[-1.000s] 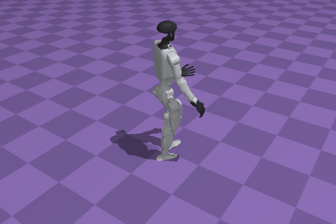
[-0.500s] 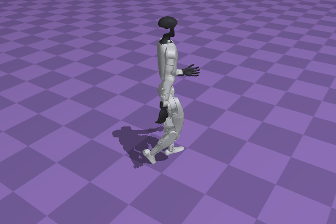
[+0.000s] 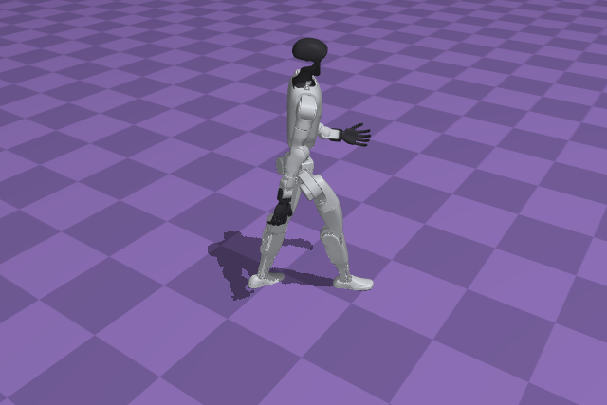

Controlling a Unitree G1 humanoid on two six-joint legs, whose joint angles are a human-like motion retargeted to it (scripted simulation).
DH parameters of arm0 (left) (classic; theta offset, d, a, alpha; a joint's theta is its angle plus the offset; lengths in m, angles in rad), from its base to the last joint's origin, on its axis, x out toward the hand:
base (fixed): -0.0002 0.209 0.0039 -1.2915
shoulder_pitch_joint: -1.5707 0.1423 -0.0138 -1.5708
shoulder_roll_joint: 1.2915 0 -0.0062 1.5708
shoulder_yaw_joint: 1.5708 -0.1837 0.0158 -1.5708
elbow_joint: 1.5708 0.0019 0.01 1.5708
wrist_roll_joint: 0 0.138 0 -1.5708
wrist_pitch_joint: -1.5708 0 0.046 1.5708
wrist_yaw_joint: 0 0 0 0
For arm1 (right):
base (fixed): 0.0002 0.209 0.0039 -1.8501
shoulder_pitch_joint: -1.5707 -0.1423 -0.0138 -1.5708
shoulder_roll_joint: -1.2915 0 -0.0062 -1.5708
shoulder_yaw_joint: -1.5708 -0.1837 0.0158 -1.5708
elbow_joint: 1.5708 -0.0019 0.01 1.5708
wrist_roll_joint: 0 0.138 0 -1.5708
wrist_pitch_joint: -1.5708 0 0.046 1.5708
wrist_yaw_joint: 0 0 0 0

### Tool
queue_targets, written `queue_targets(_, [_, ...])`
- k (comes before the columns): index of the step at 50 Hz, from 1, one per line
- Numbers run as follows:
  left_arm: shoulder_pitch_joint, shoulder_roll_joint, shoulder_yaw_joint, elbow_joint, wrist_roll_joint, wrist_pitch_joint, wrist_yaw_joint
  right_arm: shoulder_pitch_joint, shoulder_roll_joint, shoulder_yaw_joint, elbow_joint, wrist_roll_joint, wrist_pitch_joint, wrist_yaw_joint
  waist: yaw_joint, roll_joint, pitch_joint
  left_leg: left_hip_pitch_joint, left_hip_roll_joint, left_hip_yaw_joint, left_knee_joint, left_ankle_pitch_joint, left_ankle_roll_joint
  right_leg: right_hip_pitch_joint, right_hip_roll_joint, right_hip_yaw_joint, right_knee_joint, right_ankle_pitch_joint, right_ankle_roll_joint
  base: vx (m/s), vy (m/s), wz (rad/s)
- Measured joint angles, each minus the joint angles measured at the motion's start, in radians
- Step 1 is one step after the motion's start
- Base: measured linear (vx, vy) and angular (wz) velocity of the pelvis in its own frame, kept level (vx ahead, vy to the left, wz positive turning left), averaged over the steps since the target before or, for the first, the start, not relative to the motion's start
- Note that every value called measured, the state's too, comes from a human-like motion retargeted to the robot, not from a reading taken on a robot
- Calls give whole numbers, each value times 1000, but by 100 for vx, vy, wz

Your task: Walk run

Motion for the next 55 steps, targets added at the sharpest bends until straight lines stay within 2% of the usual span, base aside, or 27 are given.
queue_targets(2, [0,-18,1,13,-3,6,-19,-5,-10,7,14,7,6,-19,3,19,-29,-3,26,-5,41,80,-50,22,27,0,-8,2,-42,65,-32,31])
queue_targets(5, [23,-40,-9,30,8,11,-51,-27,-20,11,29,29,21,-36,28,18,-62,-21,54,-18,162,305,-144,78,44,8,-13,-52,-43,84,-56,-2])
queue_targets(8, [44,-43,-29,19,-3,-11,-22,-103,-23,35,15,30,2,-35,57,-53,-70,-81,39,28,371,500,-197,124,35,77,-9,-97,-56,47,-38,-69])
queue_targets(10, [52,-33,-27,7,-14,-24,-17,-152,-22,76,-31,39,-20,-29,60,-93,-75,-142,27,42,533,579,-190,153,27,113,-4,-124,-58,56,-42,-76])
queue_targets(15, [58,-18,-1,14,-14,-10,-10,-296,-22,189,-156,61,-74,35,51,-136,-72,-306,49,-7,736,370,-144,232,71,144,-20,-165,-74,54,-38,-69])
queue_targets(18, [74,-9,11,7,-19,-30,14,-377,-13,238,-213,48,-103,72,75,-150,-63,-381,67,29,683,239,-80,266,114,189,-18,-178,-83,48,-32,-137])
queue_targets(20, [88,-8,21,0,-16,-35,15,-423,-4,270,-244,51,-119,76,107,-158,-53,-415,81,72,587,195,-55,287,144,229,-11,-187,-89,46,-26,-172])
queue_targets(23, [101,-12,39,-10,-9,-32,12,-474,15,304,-286,58,-144,79,145,-153,-32,-456,63,73,411,190,-45,321,203,289,-5,-197,-103,48,-23,-154])
queue_targets(28, [119,-18,78,-30,9,-35,9,-497,51,329,-348,28,-170,100,179,-142,-6,-513,-21,-46,114,177,-59,390,285,358,-4,-220,-123,56,-25,-125])
queue_targets(30, [115,-17,101,-37,25,-30,0,-486,65,324,-361,5,-175,99,208,-146,2,-534,-51,-91,7,191,-101,414,306,388,-1,-229,-132,52,-24,-135])
queue_targets(32, [113,-12,124,-43,44,-28,-16,-466,75,316,-351,-15,-171,86,233,-147,16,-532,-68,-137,-87,220,-174,441,331,406,6,-239,-145,49,-19,-120])
queue_targets(35, [118,-3,150,-41,61,-22,-34,-425,81,311,-286,-43,-150,64,256,-153,27,-502,-78,-147,-134,243,-213,479,350,405,25,-242,-155,66,-17,-106])
queue_targets(38, [140,11,172,-36,59,-15,-38,-373,75,295,-167,-89,-100,47,282,-171,17,-473,-71,-106,-90,346,-113,500,354,437,66,-200,-147,63,-15,-127])
queue_targets(40, [163,24,188,-35,62,-12,-48,-330,68,273,-80,-125,-50,33,311,-187,-1,-454,-77,-155,-102,406,-39,507,339,441,109,-128,-125,94,-12,-149])
queue_targets(42, [190,39,214,-32,67,-6,-62,-276,62,248,-2,-153,8,15,302,-211,-34,-434,-70,-115,-91,362,8,489,307,412,181,8,-60,88,-10,-130])
queue_targets(45, [209,72,259,-34,58,5,-61,-181,62,235,29,-143,73,6,270,-210,-55,-405,-14,-65,-62,286,-7,415,328,462,364,215,115,66,-10,-121])
queue_targets(47, [216,101,246,-47,49,-6,-45,-128,48,205,29,-111,58,18,248,-184,-61,-380,20,-51,-52,245,-4,343,337,418,503,267,226,55,-6,-87])
queue_targets(48, [217,114,238,-53,47,-11,-38,-107,38,190,29,-92,43,31,251,-172,-64,-367,39,-31,-48,226,-3,309,326,389,566,277,226,64,-4,-122])
queue_targets(50, [198,132,229,-53,47,-8,-27,-77,20,159,29,-60,33,69,266,-151,-63,-342,72,22,-43,195,5,238,306,362,667,190,159,56,-1,-129])
queue_targets(52, [163,145,215,-45,47,0,-16,-48,11,117,13,-35,40,101,234,-127,-54,-312,80,35,-44,175,20,188,248,272,694,105,104,45,1,-34])
queue_targets(55, [120,160,179,-50,48,-9,0,-4,4,66,-32,13,7,113,171,-108,-42,-270,79,38,-47,147,29,107,204,235,653,8,73,43,1,12])
